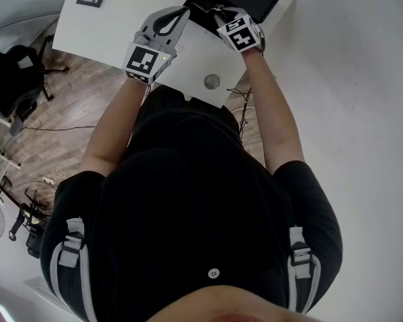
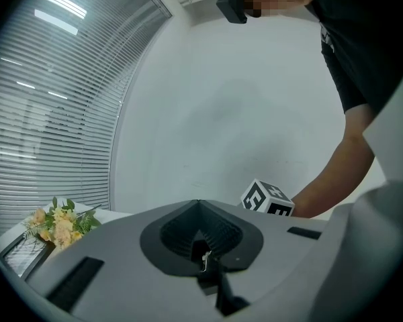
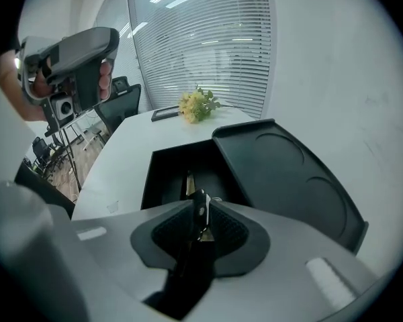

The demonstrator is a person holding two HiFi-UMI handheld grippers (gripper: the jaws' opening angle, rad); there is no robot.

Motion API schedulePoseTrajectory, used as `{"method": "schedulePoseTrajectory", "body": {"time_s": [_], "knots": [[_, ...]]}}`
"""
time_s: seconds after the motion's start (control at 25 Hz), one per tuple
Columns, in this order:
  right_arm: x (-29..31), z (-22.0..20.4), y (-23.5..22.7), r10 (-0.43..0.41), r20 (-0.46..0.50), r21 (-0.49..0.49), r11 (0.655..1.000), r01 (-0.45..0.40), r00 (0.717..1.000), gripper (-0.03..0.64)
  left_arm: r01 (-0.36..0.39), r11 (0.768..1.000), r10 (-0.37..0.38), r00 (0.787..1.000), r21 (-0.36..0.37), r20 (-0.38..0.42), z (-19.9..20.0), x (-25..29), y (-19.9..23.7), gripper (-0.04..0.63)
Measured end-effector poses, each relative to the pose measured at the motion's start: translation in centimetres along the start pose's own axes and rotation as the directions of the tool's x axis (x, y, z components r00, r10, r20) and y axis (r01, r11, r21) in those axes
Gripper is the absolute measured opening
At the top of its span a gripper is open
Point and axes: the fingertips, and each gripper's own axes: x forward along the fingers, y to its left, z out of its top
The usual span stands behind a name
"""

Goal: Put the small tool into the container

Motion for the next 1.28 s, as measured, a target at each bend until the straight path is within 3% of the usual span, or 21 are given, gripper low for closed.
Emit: {"method": "schedulePoseTrajectory", "body": {"time_s": [0.32,0.52,0.76,0.92,1.28], "knots": [[-1.5,1.4,-0.9,-0.088,0.043,-0.063,0.994,0.091,0.995,0.095,-0.002,1.000,0.002,1.000,0.008,-0.011,0.2,-0.5,0.0,0.008],[-6.0,4.4,-0.4,-0.091,0.196,0.001,0.996,0.093,0.976,0.094,0.005,0.999,-0.004,1.000,0.031,-0.013,1.4,-0.7,-0.2,0.008],[-14.6,8.6,1.1,-0.113,0.465,0.068,0.993,0.092,0.878,0.052,0.044,0.995,-0.045,0.999,0.088,0.013,4.7,-1.0,-1.9,0.008],[-19.5,10.2,2.4,-0.141,0.572,0.087,0.990,0.111,0.808,0.013,0.074,0.991,-0.078,0.996,0.110,0.033,6.8,-1.2,-3.5,0.008],[-29.2,12.7,4.9,-0.153,0.735,0.083,0.987,0.137,0.661,0.011,0.170,0.968,-0.184,0.981,0.183,0.065,11.6,-1.2,-7.8,0.008]]}}
